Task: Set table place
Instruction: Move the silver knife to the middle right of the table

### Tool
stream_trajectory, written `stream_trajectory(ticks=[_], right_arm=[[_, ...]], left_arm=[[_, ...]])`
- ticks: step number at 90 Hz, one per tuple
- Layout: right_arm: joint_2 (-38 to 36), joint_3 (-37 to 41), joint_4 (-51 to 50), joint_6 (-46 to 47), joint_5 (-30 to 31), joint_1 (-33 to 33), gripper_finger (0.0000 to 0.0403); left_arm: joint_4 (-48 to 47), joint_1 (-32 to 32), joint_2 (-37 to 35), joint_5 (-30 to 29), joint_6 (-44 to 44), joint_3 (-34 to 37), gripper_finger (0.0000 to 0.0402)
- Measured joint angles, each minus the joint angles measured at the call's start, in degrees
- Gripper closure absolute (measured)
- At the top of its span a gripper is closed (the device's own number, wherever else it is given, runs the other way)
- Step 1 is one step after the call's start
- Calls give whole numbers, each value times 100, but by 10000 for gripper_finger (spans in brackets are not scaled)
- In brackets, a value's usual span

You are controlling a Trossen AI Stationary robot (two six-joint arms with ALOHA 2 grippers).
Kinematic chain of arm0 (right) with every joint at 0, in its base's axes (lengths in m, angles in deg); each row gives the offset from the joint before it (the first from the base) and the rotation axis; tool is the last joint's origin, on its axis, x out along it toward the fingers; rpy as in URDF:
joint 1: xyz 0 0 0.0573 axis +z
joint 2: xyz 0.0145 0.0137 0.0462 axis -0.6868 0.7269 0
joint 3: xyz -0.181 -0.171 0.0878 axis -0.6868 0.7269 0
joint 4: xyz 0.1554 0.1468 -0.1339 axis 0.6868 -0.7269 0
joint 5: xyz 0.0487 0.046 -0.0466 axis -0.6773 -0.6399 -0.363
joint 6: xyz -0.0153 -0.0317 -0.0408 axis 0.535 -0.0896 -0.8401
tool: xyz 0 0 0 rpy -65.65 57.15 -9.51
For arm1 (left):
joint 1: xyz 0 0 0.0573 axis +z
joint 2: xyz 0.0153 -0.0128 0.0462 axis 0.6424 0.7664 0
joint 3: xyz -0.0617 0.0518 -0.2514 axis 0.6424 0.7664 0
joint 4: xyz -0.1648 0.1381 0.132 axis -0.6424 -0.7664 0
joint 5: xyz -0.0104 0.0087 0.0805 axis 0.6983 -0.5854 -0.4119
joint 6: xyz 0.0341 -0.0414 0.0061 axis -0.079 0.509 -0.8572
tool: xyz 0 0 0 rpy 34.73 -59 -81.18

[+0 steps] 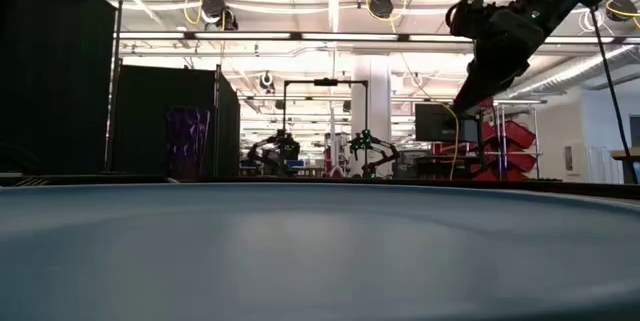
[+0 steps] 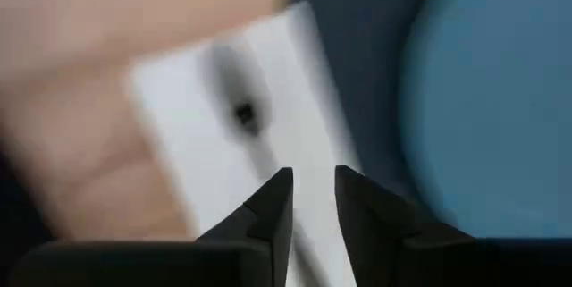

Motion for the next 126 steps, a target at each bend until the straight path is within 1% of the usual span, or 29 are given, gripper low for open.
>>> stream_trajectory(ticks=[7,20,37,42,49,54,59,68,75,81,86,93,97,102,107,111,115,126], right_arm=[[0,0,-24,2,0,0,216],[0,0,134,7,2,0,216],[44,-4,1216,-63,-3,24,216],[149,-4,1327,-183,-9,82,216],[408,-4,1469,-408,-50,126,216],[672,-4,1725,-518,-263,122,216],[1009,-4,2162,-640,-577,80,216],[1663,-30,3286,-773,-1164,-62,216],[2125,-349,3605,-802,-1591,-283,216],[2497,-743,3556,-886,-1816,-456,216],[2810,-1134,3443,-1010,-1943,-589,216],[3282,-1712,3138,-1140,-2171,-732,216],[3569,-2045,2990,-1198,-2278,-790,216],[3904,-2425,2751,-1270,-2380,-844,216],[4256,-2818,2559,-1337,-2428,-880,216],[4491,-3084,2467,-1374,-2425,-886,216],[4708,-3327,2357,-1420,-2428,-910,216],[5146,-3886,2329,-1435,-2432,-938,216]], left_arm=[[47,1,-51,-915,-474,-170,331],[-34,210,-56,-2538,-825,-191,331],[-14,806,-46,-4474,-2118,-45,331],[-15,1042,-47,-4803,-2396,55,331],[-17,1377,-48,-5069,-2562,263,331],[8,1600,-46,-5226,-2564,446,331],[-1,1823,-46,-5317,-2566,634,331],[132,2175,-46,-5333,-2599,966,331],[406,2385,-51,-5238,-2984,1204,331],[968,2525,-128,-5052,-3586,1418,331],[1573,2640,-191,-4816,-4376,1555,331],[2824,2793,-347,-4422,-5792,1797,331],[3599,2922,-449,-4058,-6725,1970,331],[4719,3122,-590,-3468,-7913,2203,331],[5554,3337,-718,-3161,-8713,2477,331],[5937,3527,-872,-3121,-9052,2695,331],[6077,3729,-1073,-3120,-9157,2882,331],[6121,4129,-1749,-3123,-8927,3487,331]])
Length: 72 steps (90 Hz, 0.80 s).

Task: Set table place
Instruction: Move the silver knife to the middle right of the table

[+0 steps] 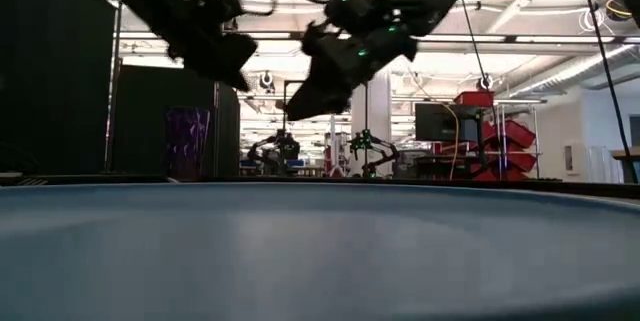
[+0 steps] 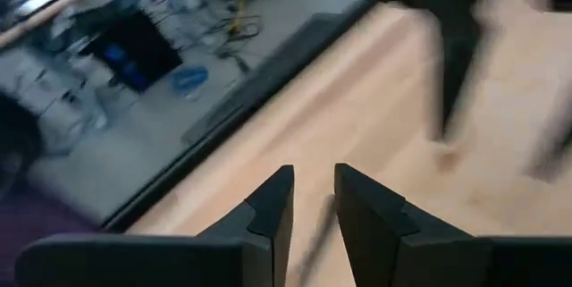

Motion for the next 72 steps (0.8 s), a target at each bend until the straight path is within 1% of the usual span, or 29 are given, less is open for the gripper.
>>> stream_trajectory(ticks=[11,17,25,38,51,72], right_arm=[[337,-497,-40,42,-136,-86,216],[515,-713,-69,119,-302,-132,216],[755,-998,-116,234,-345,-203,216],[1226,-1529,-418,392,-436,-282,216],[1680,-2108,-842,407,-417,-283,216],[2281,-2750,-1095,719,-442,-262,216]], left_arm=[[-18,139,-676,42,403,558,331],[11,216,-982,110,557,732,331],[-80,365,-1243,283,643,877,331],[-426,687,-1338,278,700,897,331],[-852,815,-1293,298,829,897,331],[-1001,970,-1305,313,365,897,331]])
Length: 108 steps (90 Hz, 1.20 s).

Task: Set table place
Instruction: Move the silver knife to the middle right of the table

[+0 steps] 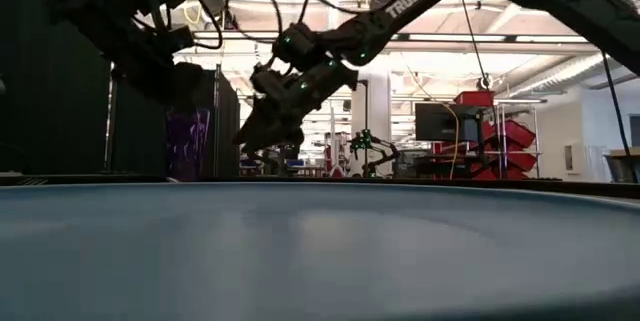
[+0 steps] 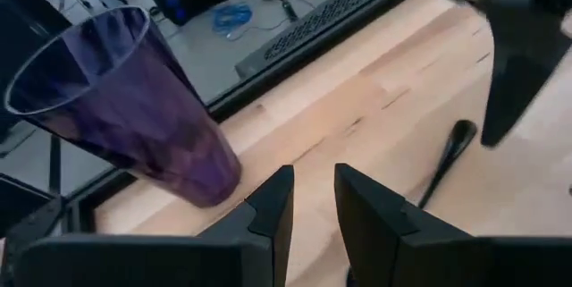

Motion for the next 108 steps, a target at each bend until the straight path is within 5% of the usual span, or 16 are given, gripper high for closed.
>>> stream_trajectory(ticks=[23,63,108], right_arm=[[321,-561,-322,72,-9,-7,216],[297,-881,-942,-187,-154,-7,216],[293,-881,-1114,-252,-316,122,216]], left_arm=[[-65,183,4,228,-83,0,331],[-2977,616,50,-80,3797,0,354],[-2360,631,307,951,4525,693,355]])
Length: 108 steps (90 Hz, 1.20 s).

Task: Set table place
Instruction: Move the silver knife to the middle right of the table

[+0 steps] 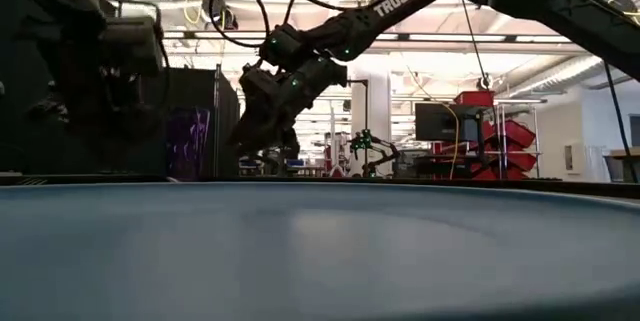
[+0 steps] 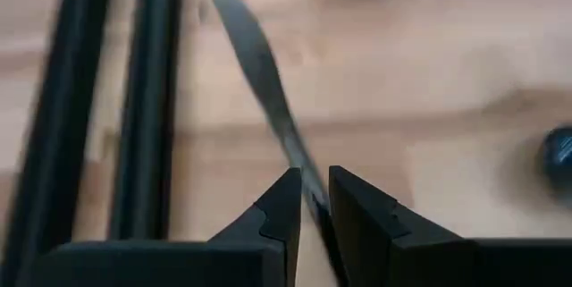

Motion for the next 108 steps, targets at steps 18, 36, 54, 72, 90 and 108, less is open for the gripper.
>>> stream_trajectory(ticks=[18,36,54,72,90,108], right_arm=[[-5,0,-34,-67,-17,70,216],[-7,0,-61,-85,-22,64,216],[-7,0,-174,-78,-139,77,216],[-7,0,-222,-79,-137,104,216],[-7,0,-241,-84,-136,141,216],[-7,2,-416,-121,-134,182,216]], left_arm=[[246,99,40,-188,124,161,355],[600,177,51,-145,-180,161,355],[675,278,157,-92,-344,161,355],[779,319,439,7,-399,161,355],[1125,319,759,73,-514,161,355],[1168,315,1090,-34,-503,150,355]])
